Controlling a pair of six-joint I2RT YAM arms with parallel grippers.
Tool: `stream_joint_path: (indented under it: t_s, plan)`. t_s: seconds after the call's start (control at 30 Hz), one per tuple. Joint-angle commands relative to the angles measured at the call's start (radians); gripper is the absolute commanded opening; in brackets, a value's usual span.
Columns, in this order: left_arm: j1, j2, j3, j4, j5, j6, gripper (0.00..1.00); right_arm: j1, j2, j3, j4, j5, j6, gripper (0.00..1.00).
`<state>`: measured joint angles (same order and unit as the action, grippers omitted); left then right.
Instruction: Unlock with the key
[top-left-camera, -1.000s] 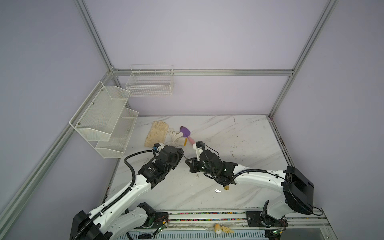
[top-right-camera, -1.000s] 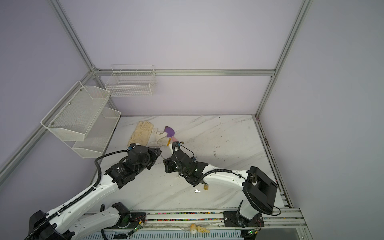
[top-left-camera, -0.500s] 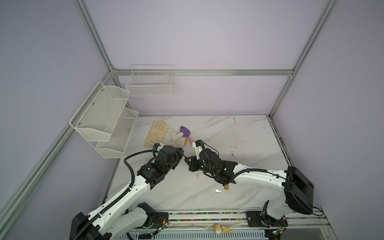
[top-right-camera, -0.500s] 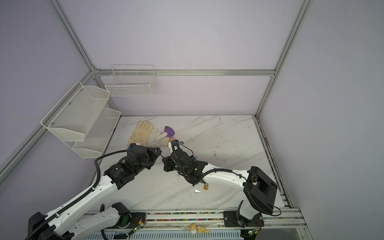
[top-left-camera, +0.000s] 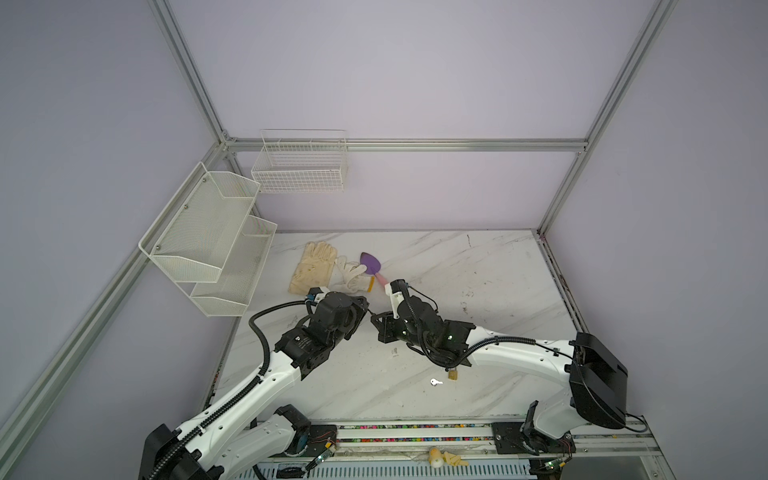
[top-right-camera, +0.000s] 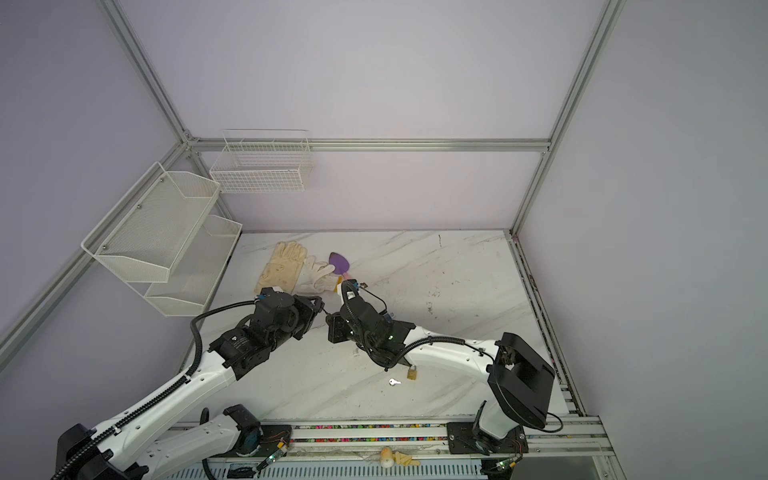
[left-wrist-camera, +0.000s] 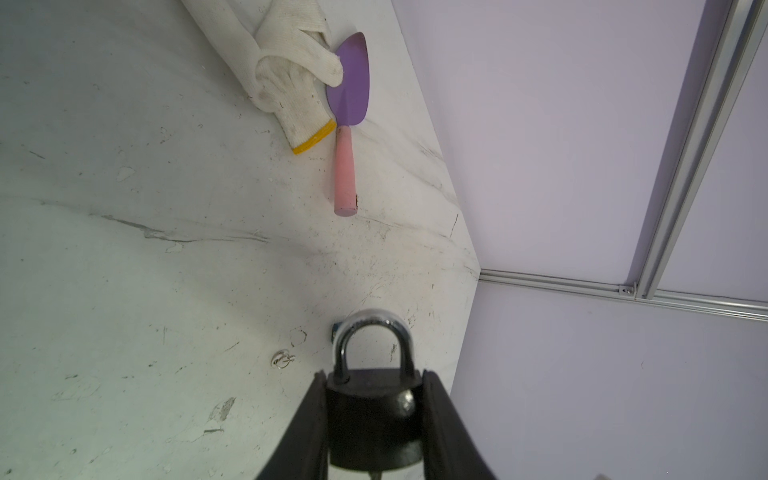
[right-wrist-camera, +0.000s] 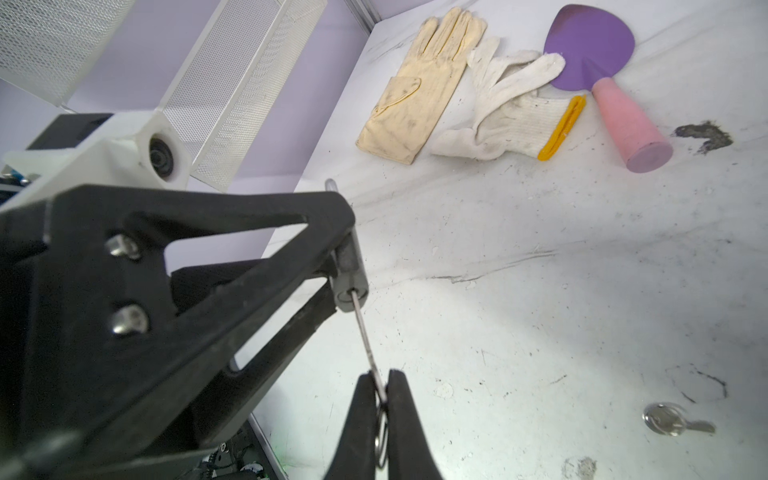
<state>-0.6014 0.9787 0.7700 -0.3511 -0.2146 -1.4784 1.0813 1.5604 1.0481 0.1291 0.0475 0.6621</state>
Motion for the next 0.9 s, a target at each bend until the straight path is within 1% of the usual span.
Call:
stream_joint_path:
  t_s: [0.0,0.23,0.37,0.4,0.47,0.6,0.67,0.7,0.77,0.87]
  plan:
    - [0.006,-0.02,-0.046,0.05,0.011,0.01,0.0,0.005,-0.009,0.036,0.007,0.032,-0.013,0.0]
    - [0.006,-0.026,-0.039,0.056,0.043,-0.004,0.0,0.006,0.019,0.057,-0.02,0.058,-0.011,0.0]
    - [0.007,-0.019,-0.008,0.026,0.051,0.025,0.0,0.005,0.041,0.087,-0.057,0.068,-0.019,0.0]
    - [0.007,-0.016,-0.001,0.017,0.052,0.038,0.0,0.005,0.04,0.089,-0.051,0.058,-0.024,0.0]
    - [0.007,-0.004,0.009,0.005,0.058,0.065,0.0,0.0,0.034,0.094,-0.012,-0.013,-0.049,0.0]
    - [0.006,0.024,0.025,0.007,0.097,0.119,0.0,-0.023,0.04,0.136,0.002,-0.139,-0.048,0.0]
    - [0.006,0.037,0.04,-0.013,0.107,0.154,0.0,-0.027,0.041,0.16,-0.01,-0.166,-0.048,0.0]
    - [0.005,0.042,0.047,-0.028,0.109,0.168,0.0,-0.029,0.041,0.173,-0.03,-0.147,-0.042,0.0]
    - [0.005,0.046,0.063,-0.073,0.1,0.176,0.0,-0.029,0.037,0.202,-0.096,-0.046,-0.07,0.0]
    - [0.001,0.033,0.055,-0.067,0.119,0.147,0.0,-0.029,0.042,0.215,-0.114,0.028,-0.108,0.0]
